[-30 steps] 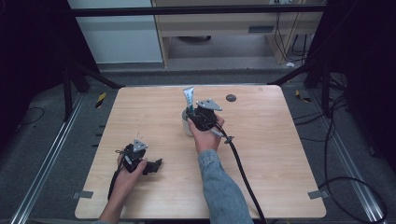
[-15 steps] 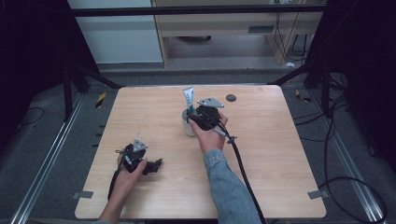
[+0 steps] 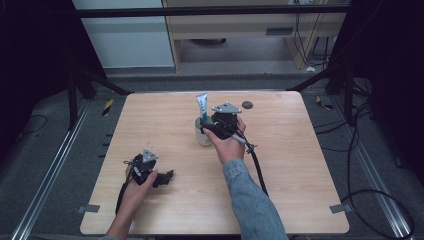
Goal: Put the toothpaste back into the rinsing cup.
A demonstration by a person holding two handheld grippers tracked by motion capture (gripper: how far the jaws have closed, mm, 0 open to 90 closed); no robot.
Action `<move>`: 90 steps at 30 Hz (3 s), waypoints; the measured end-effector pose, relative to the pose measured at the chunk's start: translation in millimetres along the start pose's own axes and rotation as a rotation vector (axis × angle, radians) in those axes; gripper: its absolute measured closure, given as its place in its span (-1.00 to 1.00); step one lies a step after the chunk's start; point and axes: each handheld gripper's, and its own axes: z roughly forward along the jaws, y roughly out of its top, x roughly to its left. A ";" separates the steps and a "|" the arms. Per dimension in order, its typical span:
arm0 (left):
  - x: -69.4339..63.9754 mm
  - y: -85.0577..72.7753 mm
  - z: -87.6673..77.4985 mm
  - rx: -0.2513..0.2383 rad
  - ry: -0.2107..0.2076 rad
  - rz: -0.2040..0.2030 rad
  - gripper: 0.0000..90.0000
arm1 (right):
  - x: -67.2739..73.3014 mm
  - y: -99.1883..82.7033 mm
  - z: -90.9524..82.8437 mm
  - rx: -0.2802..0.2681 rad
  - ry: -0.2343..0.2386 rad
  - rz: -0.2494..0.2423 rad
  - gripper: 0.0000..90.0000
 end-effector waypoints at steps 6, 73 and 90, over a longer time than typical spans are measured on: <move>0.0 0.0 0.0 0.000 0.000 0.000 -1.00 | -5.2 2.7 -6.3 0.050 -0.001 -0.054 -0.66; -1.8 -1.1 -1.2 0.001 0.009 -0.002 -1.00 | -190.0 -93.1 -95.4 0.324 -0.007 0.030 -0.71; -1.8 -1.1 -1.3 0.002 0.008 -0.001 -1.00 | -197.5 -141.7 -74.8 0.354 -0.065 0.060 -0.80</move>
